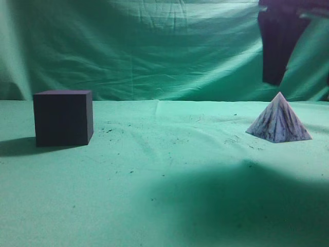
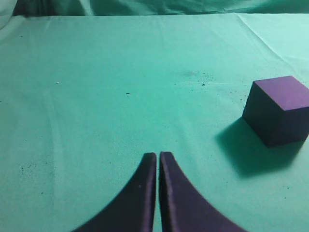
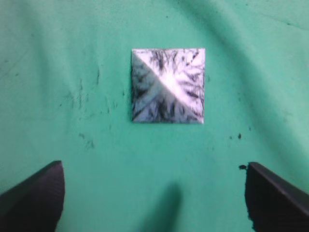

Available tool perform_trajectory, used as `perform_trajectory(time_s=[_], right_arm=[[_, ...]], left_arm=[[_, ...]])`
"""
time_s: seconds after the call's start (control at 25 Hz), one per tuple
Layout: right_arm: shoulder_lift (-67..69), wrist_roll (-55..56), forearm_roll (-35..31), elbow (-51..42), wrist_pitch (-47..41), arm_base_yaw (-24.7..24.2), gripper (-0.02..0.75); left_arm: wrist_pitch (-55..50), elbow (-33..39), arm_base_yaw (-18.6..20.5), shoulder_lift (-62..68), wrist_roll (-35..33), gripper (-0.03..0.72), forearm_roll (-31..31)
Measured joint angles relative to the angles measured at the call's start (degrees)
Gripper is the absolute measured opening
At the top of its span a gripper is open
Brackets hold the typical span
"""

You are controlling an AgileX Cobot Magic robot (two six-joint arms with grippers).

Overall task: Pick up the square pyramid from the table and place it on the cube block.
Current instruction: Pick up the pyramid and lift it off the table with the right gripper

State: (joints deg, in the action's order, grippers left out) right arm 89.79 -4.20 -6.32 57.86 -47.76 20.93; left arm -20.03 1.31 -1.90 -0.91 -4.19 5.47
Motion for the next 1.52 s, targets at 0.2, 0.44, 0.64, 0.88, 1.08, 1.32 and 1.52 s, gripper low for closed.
perform_trajectory(time_s=[0.2, 0.44, 0.64, 0.88, 1.08, 1.32, 1.52], right_arm=[[8.3, -0.1, 0.1, 4.5, 0.5, 0.0, 0.669], [16.0, -0.1, 1.4, 7.3, 1.2, 0.0, 0.669], [18.2, -0.1, 2.5, 8.5, 2.0, 0.1, 0.669], [18.3, 0.0, 3.5, 8.5, 3.0, 0.1, 0.563], [18.9, 0.0, 3.8, 8.9, 3.1, 0.1, 0.555], [19.5, 0.0, 3.9, 9.6, 2.1, 0.1, 0.415], [20.1, 0.2, 4.4, 11.3, 0.1, 0.1, 0.415]], left_arm=[[0.0, 0.0, 0.0, 0.0, 0.0, 0.0, 0.0], [0.0, 0.0, 0.0, 0.0, 0.0, 0.0, 0.0], [0.0, 0.0, 0.0, 0.0, 0.0, 0.0, 0.0], [0.0, 0.0, 0.0, 0.0, 0.0, 0.0, 0.0], [0.0, 0.0, 0.0, 0.0, 0.0, 0.0, 0.0], [0.0, 0.0, 0.0, 0.0, 0.0, 0.0, 0.0], [0.0, 0.0, 0.0, 0.0, 0.0, 0.0, 0.0]])
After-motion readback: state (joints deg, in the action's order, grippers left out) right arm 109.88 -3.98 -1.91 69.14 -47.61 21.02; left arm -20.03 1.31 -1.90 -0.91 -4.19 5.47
